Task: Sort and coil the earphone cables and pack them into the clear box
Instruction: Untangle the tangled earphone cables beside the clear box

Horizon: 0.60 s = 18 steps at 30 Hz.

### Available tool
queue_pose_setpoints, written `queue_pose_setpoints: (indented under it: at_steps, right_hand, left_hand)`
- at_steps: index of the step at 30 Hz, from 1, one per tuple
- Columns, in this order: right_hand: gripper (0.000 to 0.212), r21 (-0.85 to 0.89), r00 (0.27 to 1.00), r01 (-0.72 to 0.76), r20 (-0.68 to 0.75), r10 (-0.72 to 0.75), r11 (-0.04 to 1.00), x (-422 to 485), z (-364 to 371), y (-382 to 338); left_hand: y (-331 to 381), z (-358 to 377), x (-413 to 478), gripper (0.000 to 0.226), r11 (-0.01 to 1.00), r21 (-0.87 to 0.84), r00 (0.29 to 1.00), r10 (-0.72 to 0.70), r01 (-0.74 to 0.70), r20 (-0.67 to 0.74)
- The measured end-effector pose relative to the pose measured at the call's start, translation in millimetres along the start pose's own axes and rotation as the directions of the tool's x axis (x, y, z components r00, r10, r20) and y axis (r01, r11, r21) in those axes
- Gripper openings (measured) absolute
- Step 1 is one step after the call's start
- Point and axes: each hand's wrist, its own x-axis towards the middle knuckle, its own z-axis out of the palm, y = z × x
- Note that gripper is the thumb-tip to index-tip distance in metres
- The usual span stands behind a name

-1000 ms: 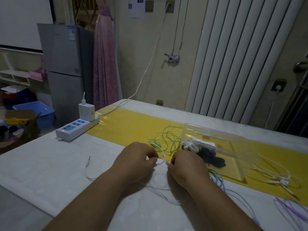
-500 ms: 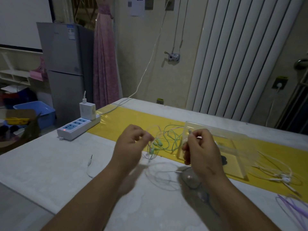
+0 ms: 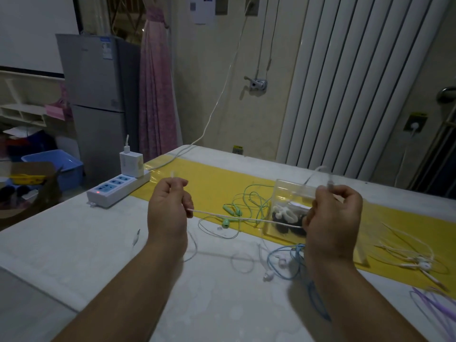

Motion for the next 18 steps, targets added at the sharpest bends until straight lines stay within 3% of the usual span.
queue_pose_setpoints:
  at_steps: [5,11,14,18]
  right_hand:
    - [0.019,0.062,0.992,-0.044,0.117,0.037,0.997,-0.3,0.9,-7.4]
    - [0.02,-0.145,0.924,-0.109,0.35,0.154,0.983,-6.6,3.3,-2.7]
    - [0.025,-0.199,0.902,-0.159,0.369,0.225,0.967,-5.4,3.8,0.0]
    - [0.025,-0.285,0.88,-0.147,0.401,0.257,0.947,-2.7,4.9,6.4]
  left_hand:
    - [3.0,-6.2,5.0,0.02,0.997,0.056,0.991,-0.044,0.052,-0.127]
    - [-1.2,-7.7,2.8,0.007,0.884,0.465,0.988,0.112,-0.048,-0.11]
    - [-2.8,-6.9,0.2,0.029,0.813,0.582,0.989,0.061,0.029,-0.135]
    - [-5.6,-9.2,0.6,0.038,0.711,0.703,0.992,0.084,0.008,-0.096]
